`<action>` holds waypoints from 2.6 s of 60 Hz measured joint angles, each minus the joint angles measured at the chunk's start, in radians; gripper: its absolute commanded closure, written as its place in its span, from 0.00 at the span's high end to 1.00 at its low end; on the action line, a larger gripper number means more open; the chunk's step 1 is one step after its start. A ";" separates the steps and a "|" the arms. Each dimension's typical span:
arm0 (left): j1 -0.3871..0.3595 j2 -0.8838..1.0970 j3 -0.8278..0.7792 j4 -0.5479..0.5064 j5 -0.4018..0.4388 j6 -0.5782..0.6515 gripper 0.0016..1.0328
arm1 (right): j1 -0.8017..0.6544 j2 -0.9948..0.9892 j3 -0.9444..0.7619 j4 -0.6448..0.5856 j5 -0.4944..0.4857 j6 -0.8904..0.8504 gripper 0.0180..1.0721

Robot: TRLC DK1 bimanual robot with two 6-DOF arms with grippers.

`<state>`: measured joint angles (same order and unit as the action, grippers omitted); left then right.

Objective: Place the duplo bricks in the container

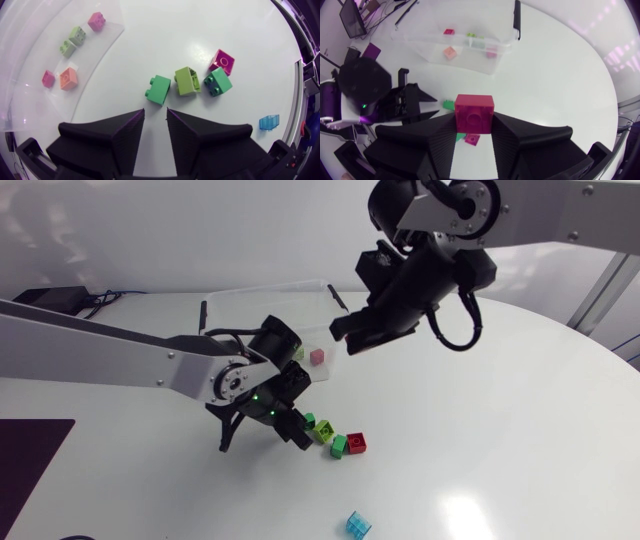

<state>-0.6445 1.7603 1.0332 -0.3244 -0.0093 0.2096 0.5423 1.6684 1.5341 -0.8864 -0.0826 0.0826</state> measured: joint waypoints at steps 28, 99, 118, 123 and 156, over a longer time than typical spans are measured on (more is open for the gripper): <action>0.053 -0.180 -0.007 -0.053 0.001 0.047 0.68 | 0.012 0.225 0.298 0.076 0.000 0.049 0.21; 0.079 0.165 -0.043 0.257 0.257 0.338 0.28 | 0.013 0.463 0.637 0.000 0.054 0.079 0.96; 0.084 0.109 -0.120 0.278 0.263 0.338 0.24 | 0.003 0.137 0.200 0.056 0.057 0.070 0.96; 0.102 0.056 -0.166 0.264 0.263 0.338 0.24 | -0.010 0.034 0.056 0.063 0.057 0.062 0.96; 0.312 -0.325 0.109 0.061 0.286 0.309 0.25 | 0.042 0.056 -0.413 0.219 0.026 0.022 0.96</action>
<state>-0.3328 1.4349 1.1423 -0.2634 0.2764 0.5190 0.5846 1.7248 1.1210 -0.6678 -0.0563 0.1043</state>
